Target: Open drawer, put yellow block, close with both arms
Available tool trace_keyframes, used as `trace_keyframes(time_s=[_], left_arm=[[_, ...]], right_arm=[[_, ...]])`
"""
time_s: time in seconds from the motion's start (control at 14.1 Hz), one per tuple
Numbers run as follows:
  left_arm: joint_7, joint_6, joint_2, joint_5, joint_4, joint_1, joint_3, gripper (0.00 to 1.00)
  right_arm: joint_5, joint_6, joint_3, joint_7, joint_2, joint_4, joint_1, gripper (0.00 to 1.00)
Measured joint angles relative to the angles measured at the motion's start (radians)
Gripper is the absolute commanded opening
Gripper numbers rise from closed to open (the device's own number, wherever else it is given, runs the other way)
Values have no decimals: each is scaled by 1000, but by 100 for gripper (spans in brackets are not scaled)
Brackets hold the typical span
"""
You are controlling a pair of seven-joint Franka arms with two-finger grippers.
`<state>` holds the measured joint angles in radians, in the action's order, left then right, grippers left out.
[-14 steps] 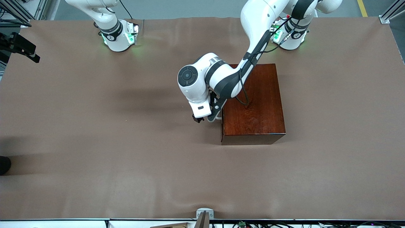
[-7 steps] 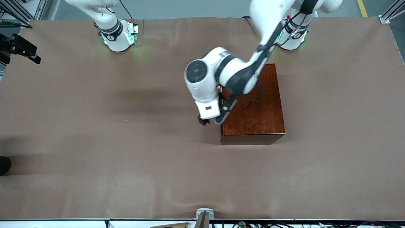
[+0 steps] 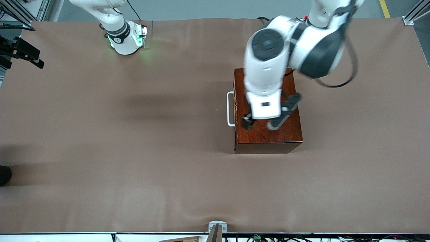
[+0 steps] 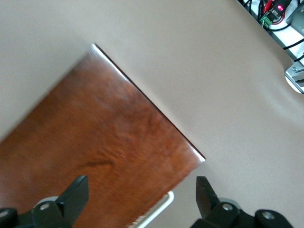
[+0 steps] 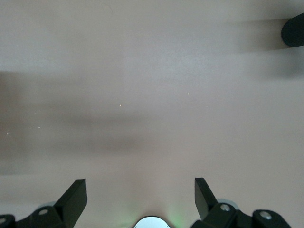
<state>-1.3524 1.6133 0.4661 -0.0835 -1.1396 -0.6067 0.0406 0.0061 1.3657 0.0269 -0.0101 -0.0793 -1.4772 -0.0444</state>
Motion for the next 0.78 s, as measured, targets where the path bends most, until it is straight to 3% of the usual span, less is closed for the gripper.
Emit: trace_keyframes(time_s=[0.43,0.78], left_arm=[[432,-146,-158,19,-33,181,0,100],[811,-160,-300,20,-179,354,0,100]], right_arm=[[0,0,-2,0,1,0,-5,100],[0,0,-2,0,2,0,-5,100]])
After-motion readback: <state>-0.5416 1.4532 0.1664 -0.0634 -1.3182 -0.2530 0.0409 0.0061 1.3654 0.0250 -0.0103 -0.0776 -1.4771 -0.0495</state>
